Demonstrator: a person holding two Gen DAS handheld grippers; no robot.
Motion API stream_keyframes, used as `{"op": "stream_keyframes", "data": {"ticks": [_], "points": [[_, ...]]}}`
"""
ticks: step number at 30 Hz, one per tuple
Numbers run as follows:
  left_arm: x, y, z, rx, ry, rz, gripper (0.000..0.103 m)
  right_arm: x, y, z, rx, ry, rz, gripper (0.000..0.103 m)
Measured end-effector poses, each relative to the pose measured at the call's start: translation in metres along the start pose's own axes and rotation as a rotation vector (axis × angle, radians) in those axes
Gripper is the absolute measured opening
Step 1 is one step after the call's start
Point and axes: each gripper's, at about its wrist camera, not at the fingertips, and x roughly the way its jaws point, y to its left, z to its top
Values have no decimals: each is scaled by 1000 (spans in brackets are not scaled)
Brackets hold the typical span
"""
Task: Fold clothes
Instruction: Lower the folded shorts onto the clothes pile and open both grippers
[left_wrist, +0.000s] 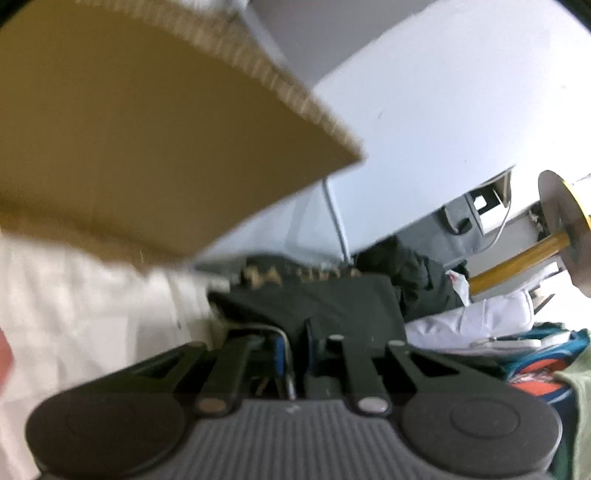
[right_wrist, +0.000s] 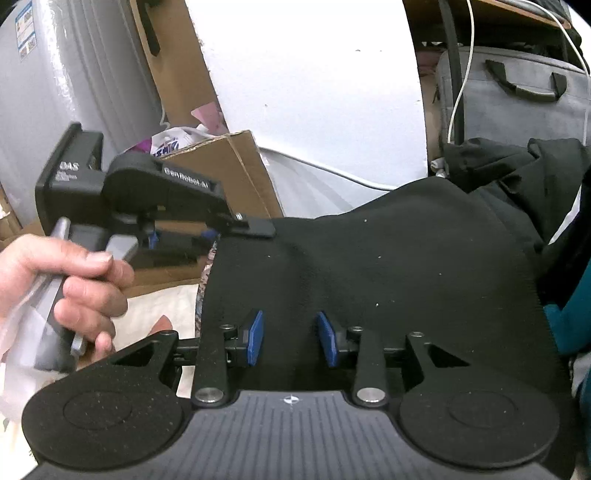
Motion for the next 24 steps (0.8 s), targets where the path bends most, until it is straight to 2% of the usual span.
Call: {"op": "stream_keyframes", "data": {"ticks": [3, 10, 12, 15, 16, 19, 22, 24], "points": [[-9, 0, 8, 24, -41, 21, 8, 5, 2, -1, 2, 20, 0, 36], [-26, -4, 13, 110, -34, 100, 12, 32, 8, -16, -23, 89, -12, 36], [-32, -4, 13, 133, -37, 128, 12, 37, 13, -21, -53, 87, -30, 39], [-39, -6, 10, 172, -21, 135, 13, 37, 15, -25, -72, 75, -42, 39], [-40, -6, 7, 166, -4, 126, 17, 37, 13, -25, -66, 73, -38, 39], [-33, 1, 0, 103, 50, 114, 48, 34, 9, -25, -58, 76, -31, 38], [-25, 6, -13, 85, 75, 130, 50, 34, 7, -25, -52, 74, -28, 37], [-17, 9, -20, 56, 91, 124, 55, 34, 6, -26, -50, 72, -26, 36]]}}
